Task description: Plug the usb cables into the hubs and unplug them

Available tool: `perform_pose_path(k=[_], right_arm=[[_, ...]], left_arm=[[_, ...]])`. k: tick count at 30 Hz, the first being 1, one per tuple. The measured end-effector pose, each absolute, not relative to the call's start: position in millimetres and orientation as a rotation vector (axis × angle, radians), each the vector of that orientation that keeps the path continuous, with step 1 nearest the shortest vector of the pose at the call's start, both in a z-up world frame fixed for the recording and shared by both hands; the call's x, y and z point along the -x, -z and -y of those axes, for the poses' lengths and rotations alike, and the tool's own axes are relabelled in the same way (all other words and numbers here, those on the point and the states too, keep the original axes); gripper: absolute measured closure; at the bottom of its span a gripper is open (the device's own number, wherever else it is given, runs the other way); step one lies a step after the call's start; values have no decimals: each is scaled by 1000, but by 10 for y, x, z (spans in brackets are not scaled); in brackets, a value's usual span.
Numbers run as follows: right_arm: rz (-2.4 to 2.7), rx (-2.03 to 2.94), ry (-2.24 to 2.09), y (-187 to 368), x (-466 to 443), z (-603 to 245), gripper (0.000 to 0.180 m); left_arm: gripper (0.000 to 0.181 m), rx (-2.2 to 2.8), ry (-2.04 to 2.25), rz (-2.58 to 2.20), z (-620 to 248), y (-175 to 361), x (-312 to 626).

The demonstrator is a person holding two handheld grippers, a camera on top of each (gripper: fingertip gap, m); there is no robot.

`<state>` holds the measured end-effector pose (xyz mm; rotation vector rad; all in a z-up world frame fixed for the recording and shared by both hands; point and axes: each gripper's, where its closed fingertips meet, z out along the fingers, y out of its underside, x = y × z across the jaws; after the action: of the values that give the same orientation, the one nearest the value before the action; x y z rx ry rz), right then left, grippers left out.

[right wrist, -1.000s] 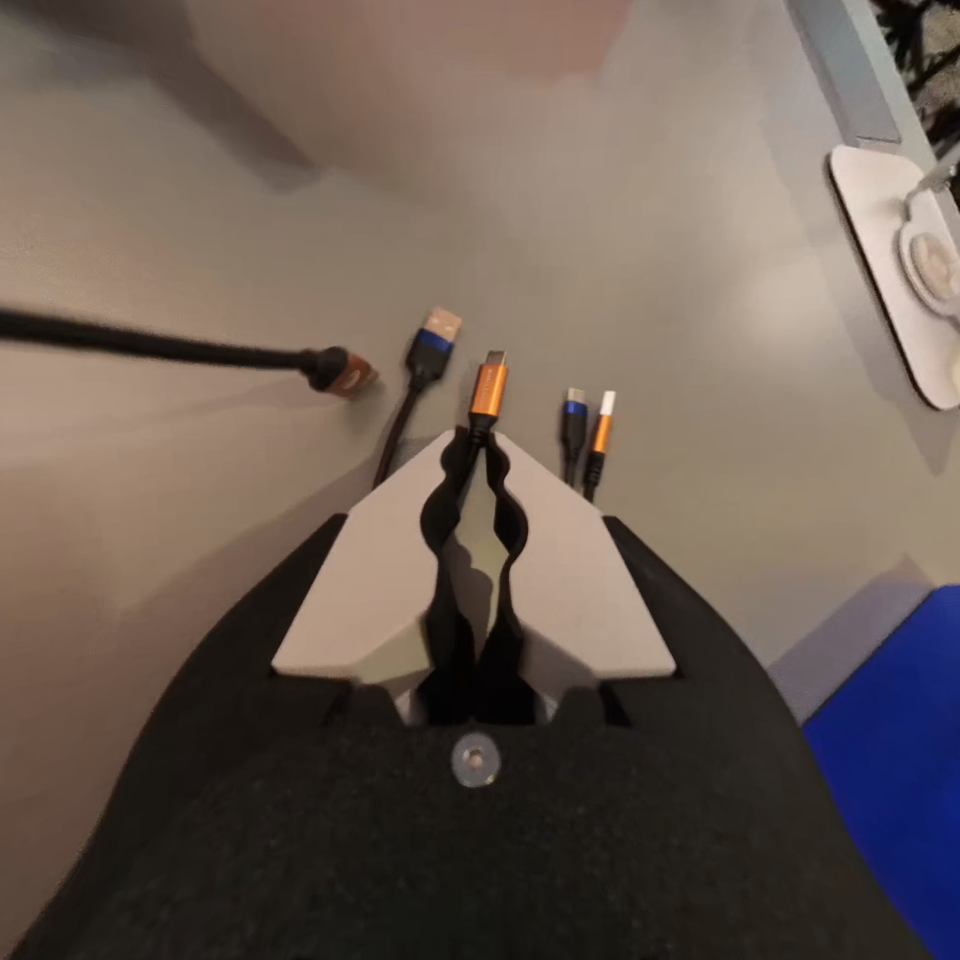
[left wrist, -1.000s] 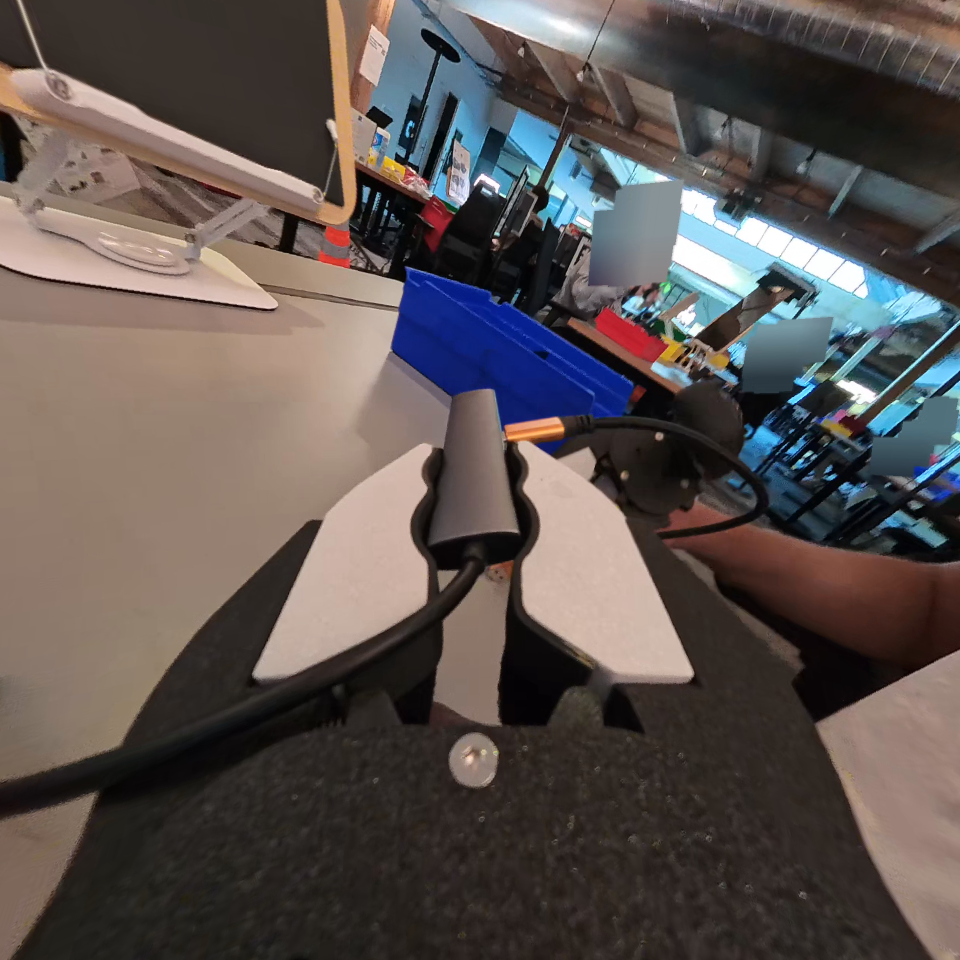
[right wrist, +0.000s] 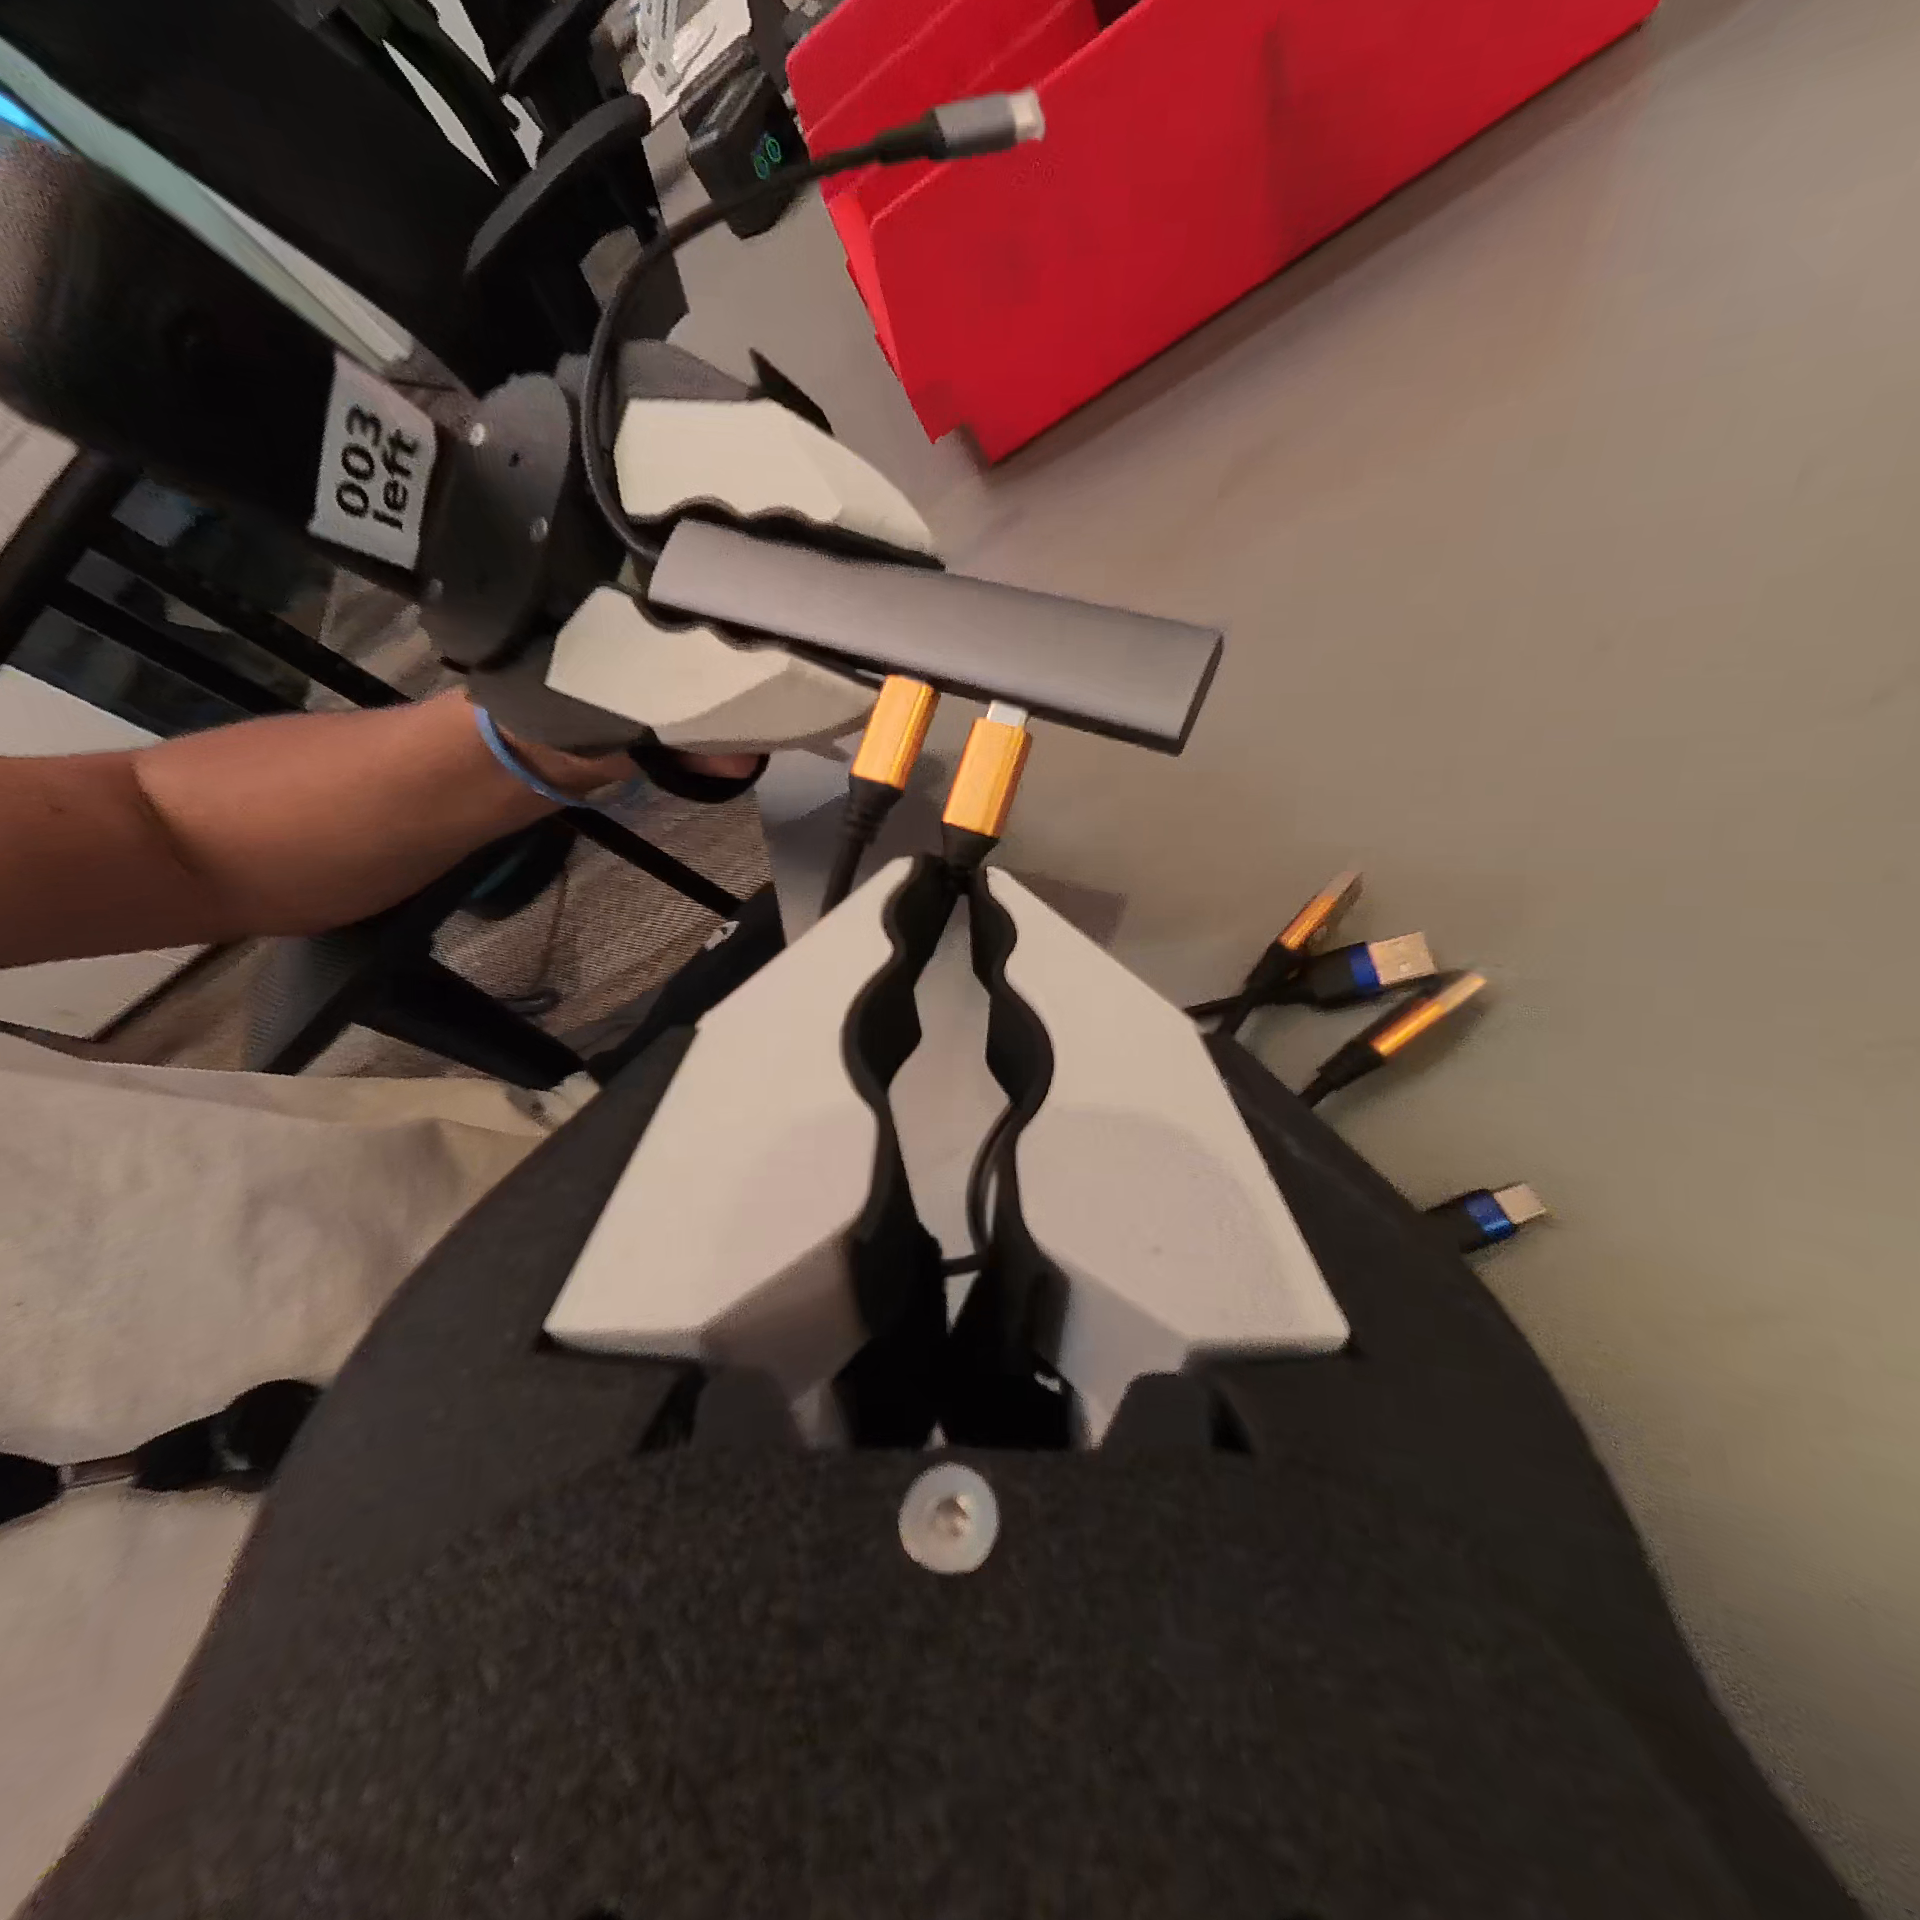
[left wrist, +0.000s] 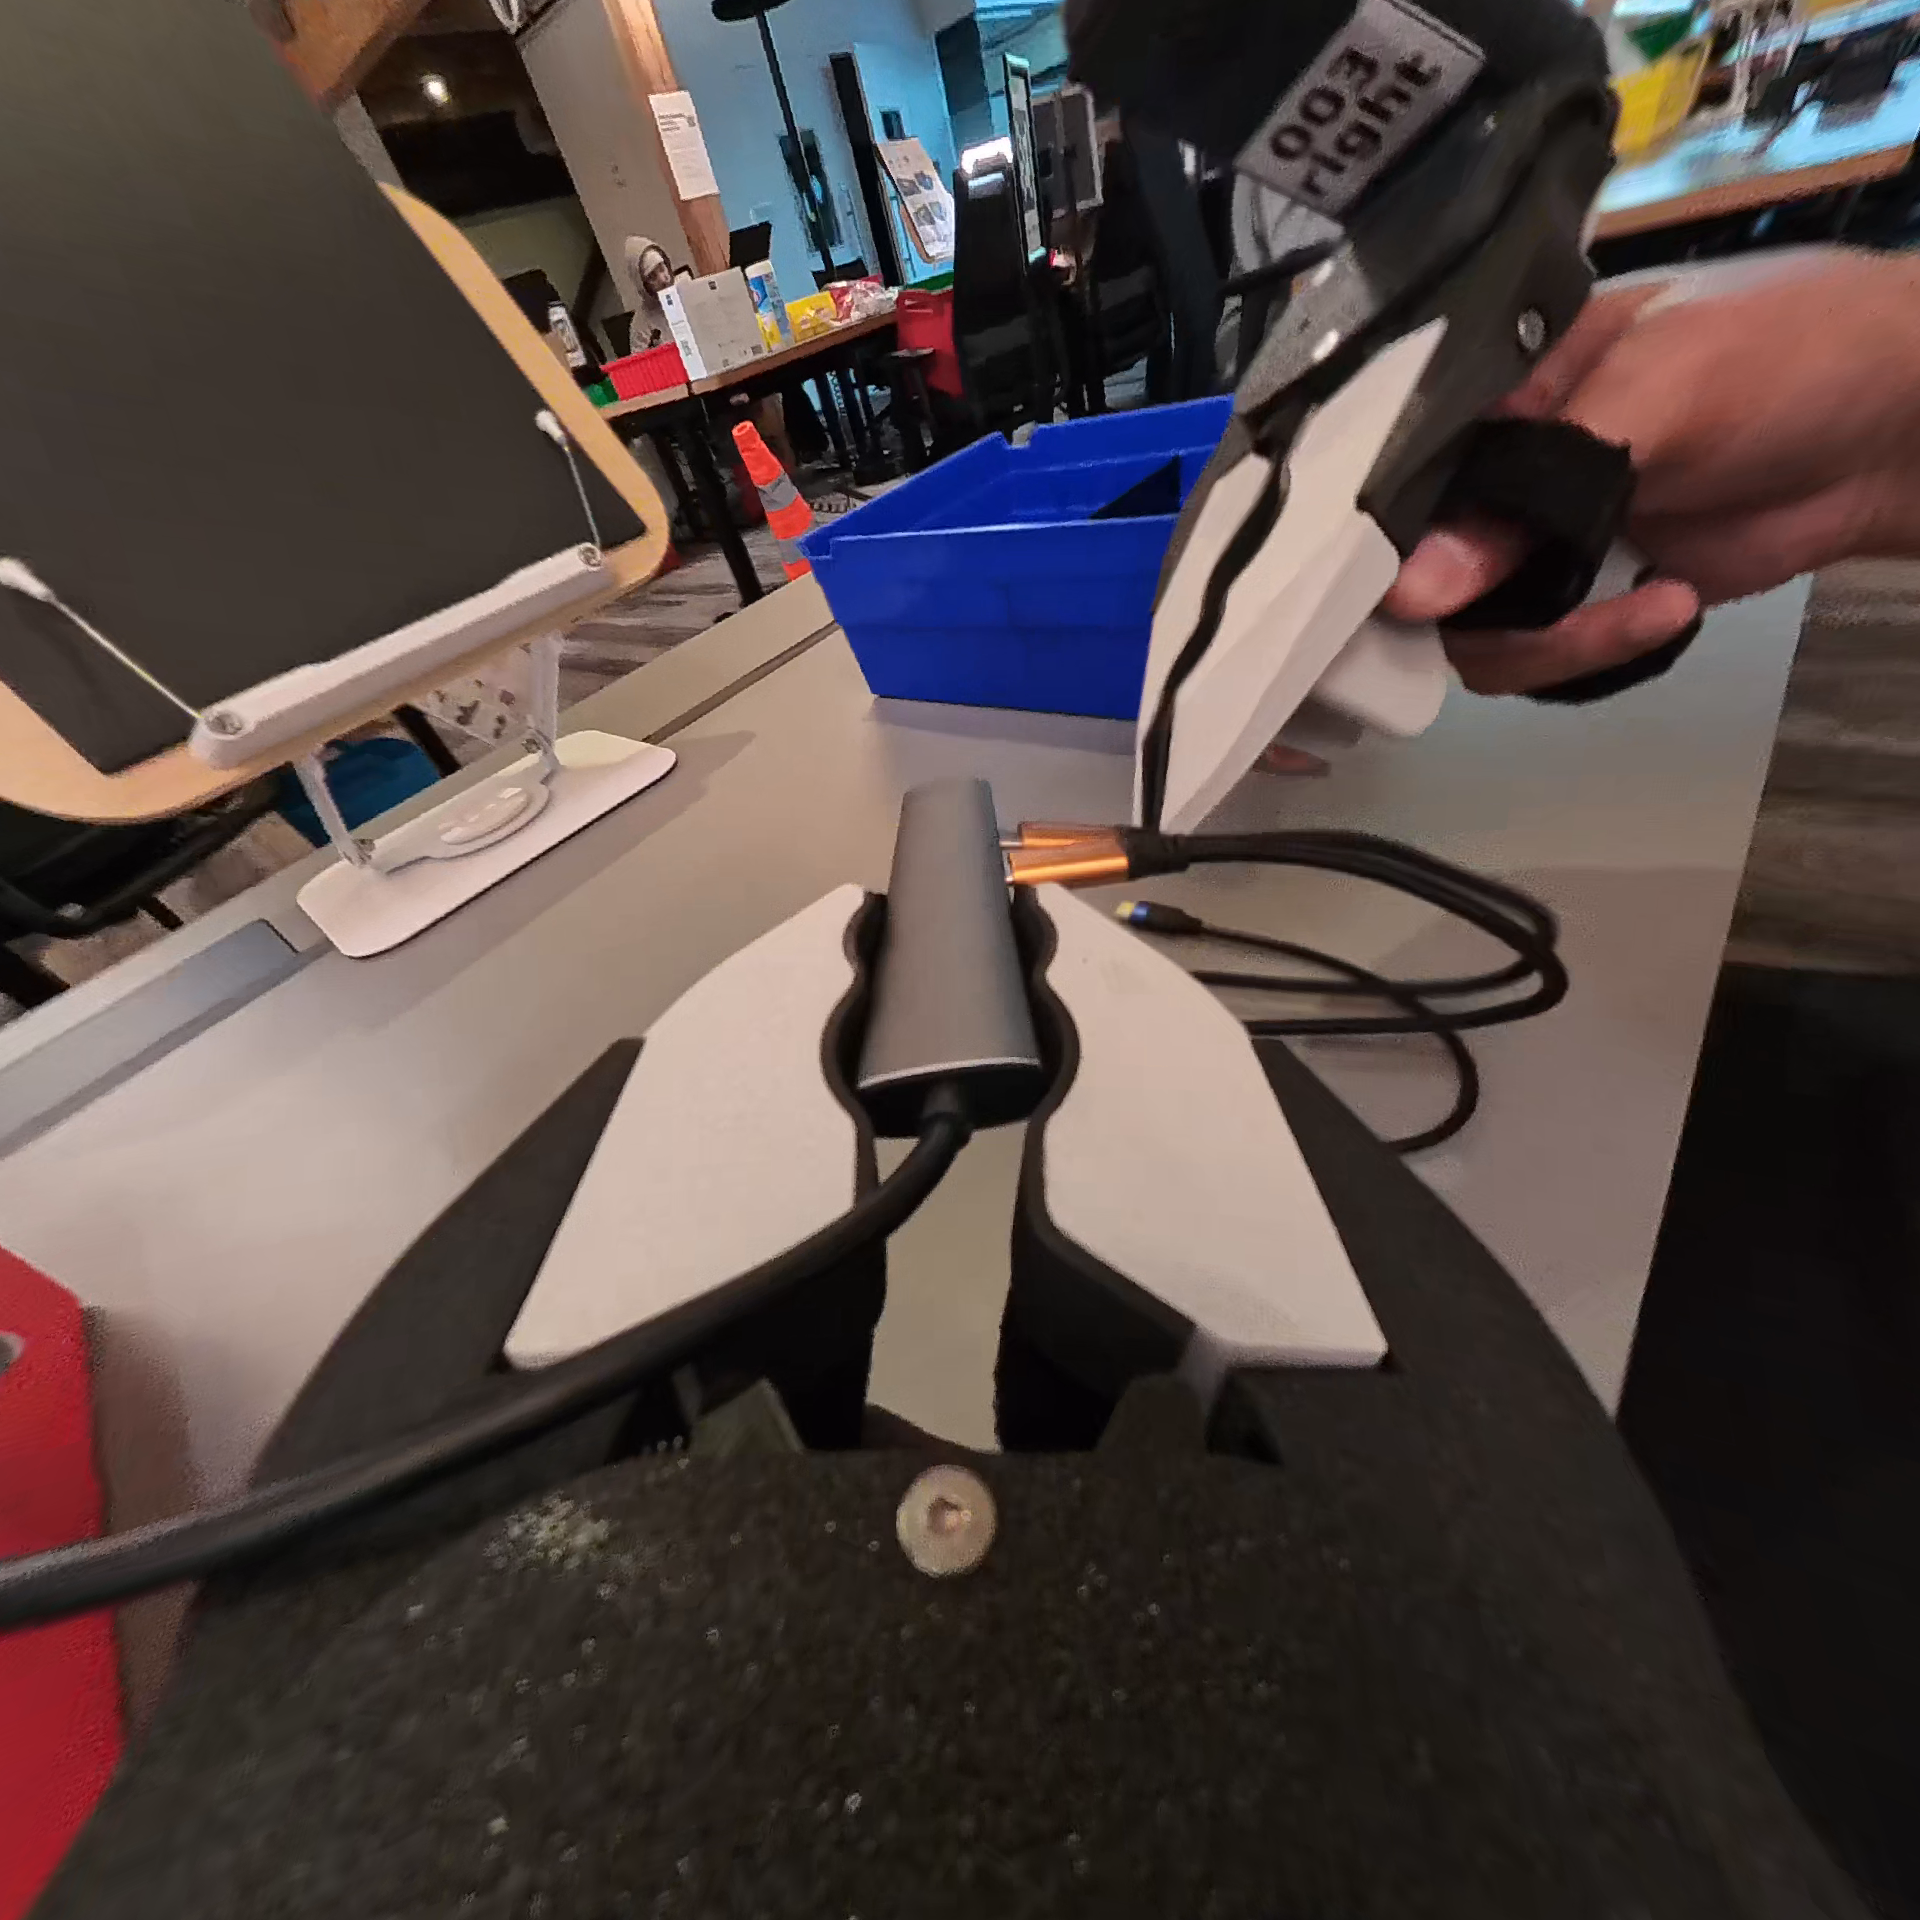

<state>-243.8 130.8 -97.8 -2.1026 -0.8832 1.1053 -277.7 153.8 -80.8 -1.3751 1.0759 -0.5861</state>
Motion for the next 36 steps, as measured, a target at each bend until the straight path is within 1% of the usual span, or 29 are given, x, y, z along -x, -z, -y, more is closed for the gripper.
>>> perform_pose_path(k=[4,6,11,15,18,24,25,27,28,29,30,32,34,36], right_arm=[[784,2116,-1229,926,2404,-1328,175],[767,2085,-1196,918,2409,-1371,175],[757,1925,-818,912,2454,-1555,174],[749,1820,-595,870,2471,-1612,172],[745,1814,-523,840,2435,-1628,162],[729,1804,-651,743,2356,-1533,159],[773,1760,-713,663,2404,-1441,159],[838,1541,-805,272,2502,-1167,161],[887,1447,-814,134,2570,-1008,169],[950,1427,-812,126,2662,-892,174],[1003,1468,-829,222,2770,-822,174],[1040,1628,-903,600,2966,-796,161],[939,1761,-898,981,3021,-960,153],[801,1840,-803,1227,2914,-1221,145]], left_arm=[[156,1379,568,-1078,-1535,834,2755],[156,1413,596,-1024,-1566,822,2746],[156,1507,631,-923,-1678,860,2778],[156,1542,644,-852,-1724,834,2804],[156,1523,629,-865,-1719,829,2820],[156,1577,704,-739,-1862,806,3017],[156,1591,731,-704,-1894,809,3057],[156,1641,767,-644,-1973,857,3140],[156,1663,771,-617,-2012,887,3183],[156,1676,784,-590,-2041,905,3218],[156,1687,812,-559,-2060,912,3239],[156,1705,883,-485,-2086,909,3262],[156,1703,972,-428,-2071,877,3242],[156,1697,1023,-410,-2025,844,3199]])
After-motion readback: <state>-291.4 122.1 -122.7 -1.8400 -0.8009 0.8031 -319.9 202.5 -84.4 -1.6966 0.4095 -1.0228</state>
